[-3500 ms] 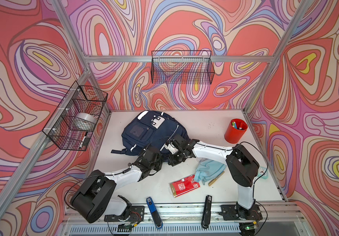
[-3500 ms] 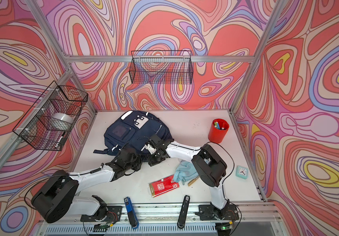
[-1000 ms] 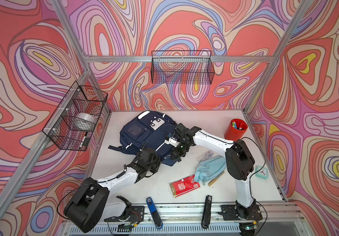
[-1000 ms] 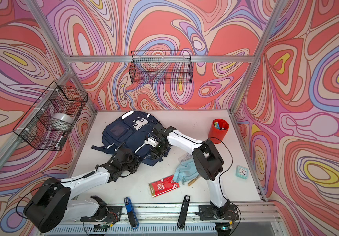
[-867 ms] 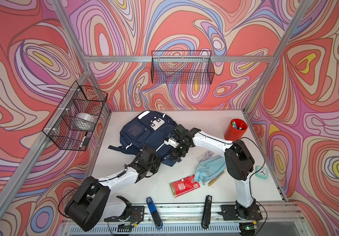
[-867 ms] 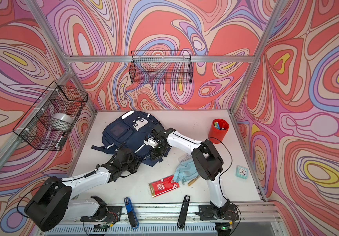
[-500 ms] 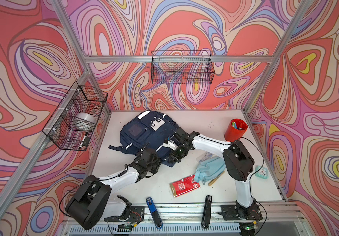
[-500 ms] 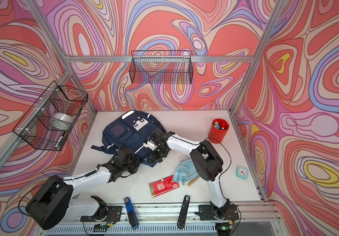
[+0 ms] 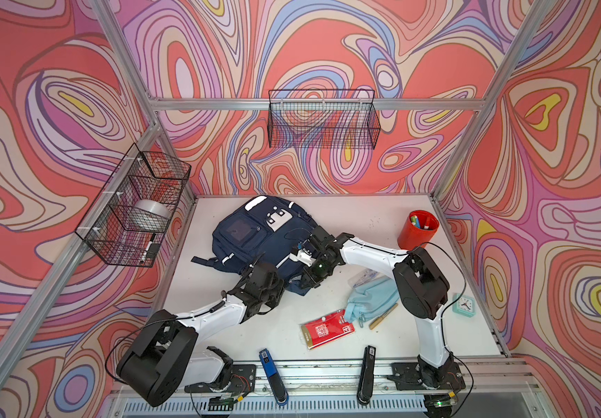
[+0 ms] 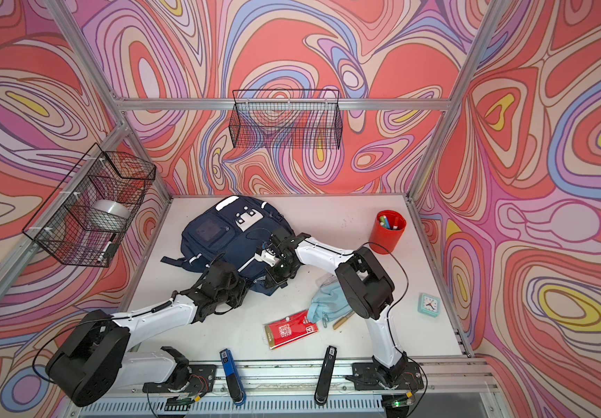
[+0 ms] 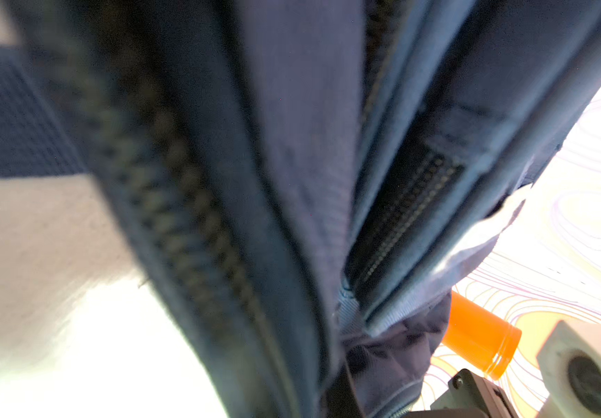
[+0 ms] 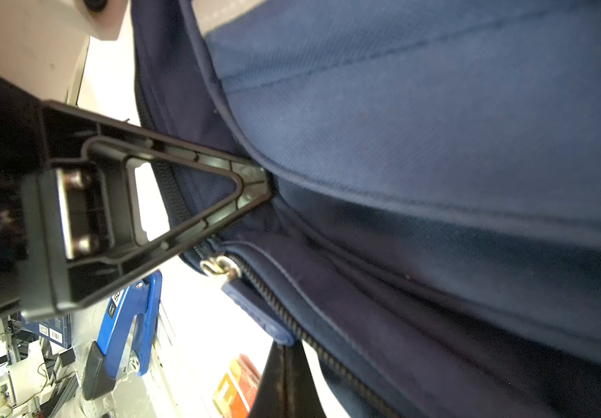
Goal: Pack books, pencil case, and school supplies into a backpack
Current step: Zip the student bag at the center of the table.
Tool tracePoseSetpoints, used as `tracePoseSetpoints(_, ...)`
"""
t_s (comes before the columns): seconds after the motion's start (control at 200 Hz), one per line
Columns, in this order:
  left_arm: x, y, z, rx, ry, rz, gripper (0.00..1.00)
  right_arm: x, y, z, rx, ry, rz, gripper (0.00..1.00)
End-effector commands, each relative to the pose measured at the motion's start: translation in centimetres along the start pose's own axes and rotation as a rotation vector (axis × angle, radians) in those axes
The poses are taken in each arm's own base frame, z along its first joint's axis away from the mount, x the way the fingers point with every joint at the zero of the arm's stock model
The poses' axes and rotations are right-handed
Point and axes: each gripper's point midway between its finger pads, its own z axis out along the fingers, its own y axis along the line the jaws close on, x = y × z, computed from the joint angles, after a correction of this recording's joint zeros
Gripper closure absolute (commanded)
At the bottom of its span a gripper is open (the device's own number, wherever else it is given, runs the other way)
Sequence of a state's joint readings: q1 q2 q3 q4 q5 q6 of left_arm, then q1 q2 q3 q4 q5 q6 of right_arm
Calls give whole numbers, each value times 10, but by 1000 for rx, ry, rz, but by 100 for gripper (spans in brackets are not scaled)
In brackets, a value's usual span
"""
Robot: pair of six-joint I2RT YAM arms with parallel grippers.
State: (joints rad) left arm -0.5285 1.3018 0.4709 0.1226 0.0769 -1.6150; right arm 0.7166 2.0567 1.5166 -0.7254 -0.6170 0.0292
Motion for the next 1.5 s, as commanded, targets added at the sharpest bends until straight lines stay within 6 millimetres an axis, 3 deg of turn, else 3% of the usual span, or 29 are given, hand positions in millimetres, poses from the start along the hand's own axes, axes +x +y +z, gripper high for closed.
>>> tracePoseSetpoints(0.0, -9, 1, -2, -11, -47, 19, 100, 3, -1, -6, 29, -4, -35, 100)
tracePoseSetpoints(0.08, -12, 3, -5, -10, -58, 21, 100, 6, -10, -13, 46, -10, -20, 100)
tracePoseSetpoints(0.23, -7, 2, 0, -17, -29, 28, 100, -2, 6, -15, -3, -35, -41, 100)
tracePoseSetpoints(0.366, -11, 6, -3, -11, -55, 18, 100, 8, -16, -27, 64, -36, -9, 100)
tracePoseSetpoints(0.451, -11, 4, -5, -21, -53, 43, 100, 5, -16, -38, 74, -63, -20, 100)
tracePoseSetpoints(0.516, -10, 3, -4, -21, -45, 46, 100, -1, -3, -41, 27, -90, -42, 83)
tracePoseSetpoints(0.571, -10, 3, -3, -16, -47, 46, 100, -6, 5, -42, -2, -102, -52, 75)
tracePoseSetpoints(0.826, -9, 6, -1, -24, -44, 39, 100, -9, 22, -7, -142, -61, -11, 64)
tracePoseSetpoints(1.142, -10, 4, -1, -24, -50, 46, 100, -8, 31, 11, -208, -63, 26, 50)
tracePoseSetpoints(1.493, -11, 2, -3, -18, -53, 40, 100, 25, 21, 26, -214, -7, 111, 44)
